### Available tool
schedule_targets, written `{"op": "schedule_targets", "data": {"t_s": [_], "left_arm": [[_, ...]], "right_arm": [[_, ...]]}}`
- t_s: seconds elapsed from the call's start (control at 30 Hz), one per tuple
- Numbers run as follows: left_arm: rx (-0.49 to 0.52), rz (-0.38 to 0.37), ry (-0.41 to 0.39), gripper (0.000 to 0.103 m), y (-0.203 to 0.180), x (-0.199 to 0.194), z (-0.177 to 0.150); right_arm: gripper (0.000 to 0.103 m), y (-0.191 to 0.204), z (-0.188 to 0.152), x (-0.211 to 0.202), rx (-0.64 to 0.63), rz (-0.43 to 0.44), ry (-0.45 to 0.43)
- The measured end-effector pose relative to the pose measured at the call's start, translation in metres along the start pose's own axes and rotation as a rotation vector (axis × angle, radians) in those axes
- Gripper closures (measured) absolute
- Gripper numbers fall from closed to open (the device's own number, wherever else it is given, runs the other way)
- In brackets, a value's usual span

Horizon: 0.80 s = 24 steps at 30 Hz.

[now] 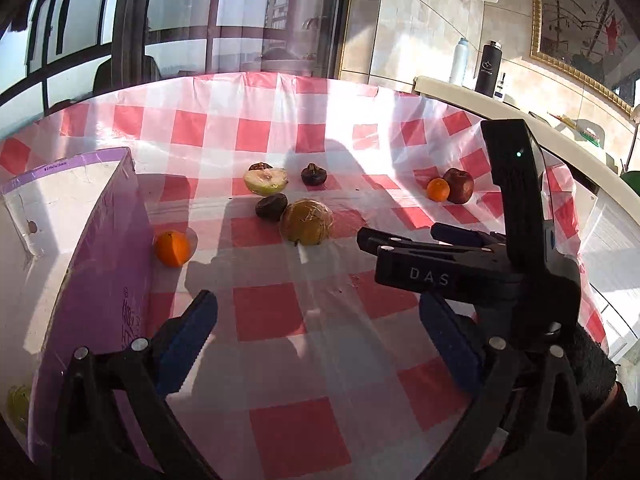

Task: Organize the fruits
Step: 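Lift both grippers out of the box back toward the fruits, then grasp the plastic-wrapped yellow fruit with the right gripper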

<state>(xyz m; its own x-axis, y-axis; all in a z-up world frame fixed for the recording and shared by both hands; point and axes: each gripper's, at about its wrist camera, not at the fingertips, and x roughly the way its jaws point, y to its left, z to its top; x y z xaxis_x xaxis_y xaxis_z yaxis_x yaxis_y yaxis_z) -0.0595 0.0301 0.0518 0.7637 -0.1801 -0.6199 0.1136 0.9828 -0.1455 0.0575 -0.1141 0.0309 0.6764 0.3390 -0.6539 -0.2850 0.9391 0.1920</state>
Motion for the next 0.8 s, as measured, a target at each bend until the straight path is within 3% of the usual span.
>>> {"op": "schedule_targets", "data": {"t_s": [0.07, 0.23, 0.53, 0.67, 0.8], "left_arm": [[-0.038, -0.018, 0.059, 0.002, 0.01, 0.015, -0.009], [-0.005, 0.014, 0.138, 0.002, 0.02, 0.031, -0.03], [-0.052, -0.028, 0.181, 0.002, 0.031, 0.033, -0.03], [-0.057, -0.037, 0.18, 0.002, 0.031, 0.03, -0.029], [-0.056, -0.032, 0.182, 0.002, 0.03, 0.033, -0.027]], "right_arm": [[0.005, -0.007, 0.002, 0.011, 0.021, 0.038, 0.036], [0.006, 0.012, 0.024, 0.046, -0.095, 0.021, 0.091], [0.006, 0.042, 0.051, 0.102, -0.18, 0.061, 0.198], [0.006, 0.057, 0.049, 0.114, -0.257, -0.017, 0.245], [0.033, 0.056, 0.047, 0.105, -0.254, -0.022, 0.202]]}}
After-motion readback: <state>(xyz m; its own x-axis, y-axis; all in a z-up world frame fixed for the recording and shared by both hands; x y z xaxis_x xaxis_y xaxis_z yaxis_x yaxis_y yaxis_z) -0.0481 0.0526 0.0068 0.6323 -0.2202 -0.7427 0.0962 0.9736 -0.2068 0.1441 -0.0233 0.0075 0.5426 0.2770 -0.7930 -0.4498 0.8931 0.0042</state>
